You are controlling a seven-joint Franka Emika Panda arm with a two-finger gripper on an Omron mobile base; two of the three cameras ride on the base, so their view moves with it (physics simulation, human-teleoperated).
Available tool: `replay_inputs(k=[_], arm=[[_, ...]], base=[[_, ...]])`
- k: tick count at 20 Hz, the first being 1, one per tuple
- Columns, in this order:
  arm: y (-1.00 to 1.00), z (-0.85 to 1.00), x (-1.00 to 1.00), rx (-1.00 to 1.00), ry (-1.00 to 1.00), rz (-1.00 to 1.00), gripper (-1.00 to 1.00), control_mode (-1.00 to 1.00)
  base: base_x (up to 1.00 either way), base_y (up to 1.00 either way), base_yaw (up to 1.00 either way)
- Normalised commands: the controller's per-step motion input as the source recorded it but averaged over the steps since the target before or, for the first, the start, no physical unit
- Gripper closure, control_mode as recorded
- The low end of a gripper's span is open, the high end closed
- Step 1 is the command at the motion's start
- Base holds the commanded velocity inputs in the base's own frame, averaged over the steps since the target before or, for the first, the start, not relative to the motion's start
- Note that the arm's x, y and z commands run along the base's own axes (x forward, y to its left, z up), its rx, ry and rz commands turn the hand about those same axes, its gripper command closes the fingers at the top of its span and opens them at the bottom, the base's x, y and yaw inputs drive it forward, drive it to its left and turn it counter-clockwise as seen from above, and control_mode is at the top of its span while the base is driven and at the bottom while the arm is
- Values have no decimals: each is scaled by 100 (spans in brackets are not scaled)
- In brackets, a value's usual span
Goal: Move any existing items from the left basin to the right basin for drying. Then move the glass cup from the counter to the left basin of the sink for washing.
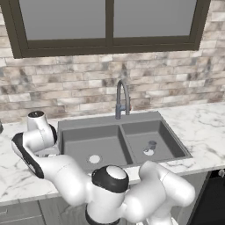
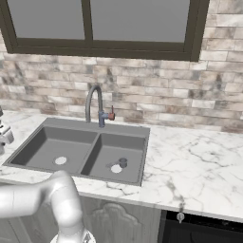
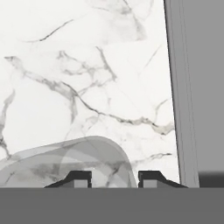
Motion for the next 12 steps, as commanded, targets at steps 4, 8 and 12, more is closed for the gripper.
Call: replay_inputs(k=[4,8,12], arm=[[0,-9,0,0,4,0,100,-100],[0,-1,-2,0,0,0,100,-100],[0,29,-5,-1,-1,0,100,-100]], base=[[0,0,0],[0,0,0],[0,0,0]])
